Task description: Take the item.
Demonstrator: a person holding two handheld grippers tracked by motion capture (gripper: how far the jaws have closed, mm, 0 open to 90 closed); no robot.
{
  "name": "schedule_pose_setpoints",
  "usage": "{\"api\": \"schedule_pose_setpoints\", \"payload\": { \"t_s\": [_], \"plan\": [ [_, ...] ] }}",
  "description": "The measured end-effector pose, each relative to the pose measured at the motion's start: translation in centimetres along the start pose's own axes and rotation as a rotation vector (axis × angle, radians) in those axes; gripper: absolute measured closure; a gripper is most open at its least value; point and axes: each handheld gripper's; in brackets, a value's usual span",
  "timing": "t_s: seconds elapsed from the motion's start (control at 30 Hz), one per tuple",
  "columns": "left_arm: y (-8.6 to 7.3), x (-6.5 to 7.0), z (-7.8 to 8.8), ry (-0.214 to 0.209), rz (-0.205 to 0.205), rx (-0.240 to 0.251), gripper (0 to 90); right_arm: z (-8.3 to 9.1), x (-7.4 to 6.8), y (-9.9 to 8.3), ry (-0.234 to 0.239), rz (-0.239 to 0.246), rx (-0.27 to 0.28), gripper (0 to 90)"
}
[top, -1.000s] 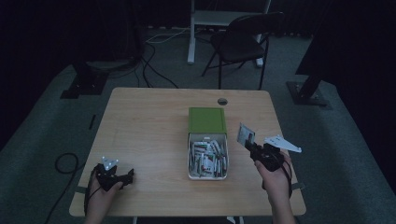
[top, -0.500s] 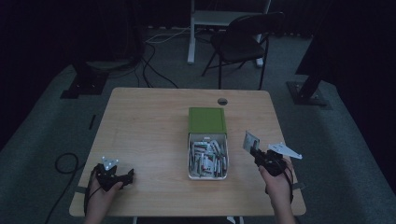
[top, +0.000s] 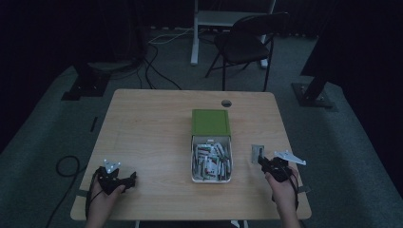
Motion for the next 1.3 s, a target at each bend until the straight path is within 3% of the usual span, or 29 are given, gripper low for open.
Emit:
{"api": "schedule_pose_setpoints", "payload": {
  "t_s": [0.77, 1.03, 1.3],
  "plan": [
    [0.0, 0.0, 0.0, 0.0, -0.001, -0.002, 9.7, -0.4, 2.7, -0.6, -0.085, -0.075, -0.018, 84.1],
    [0.0, 0.0, 0.0, 0.001, 0.0, -0.002, 9.7, -0.6, 4.0, -1.1, -0.173, -0.108, -0.05, 85.7],
    [0.0, 0.0, 0.0, 0.0, 0.0, -0.002, 9.7, -1.2, 5.0, -1.6, -0.194, -0.12, -0.064, 84.9]
  ]
}}
Point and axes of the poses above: each handheld gripper's, and its own axes: z roughly backward along the jaws, y roughly out of its top, x roughly to its right, and after that the axes turned 13 degrees about -z, right-handed
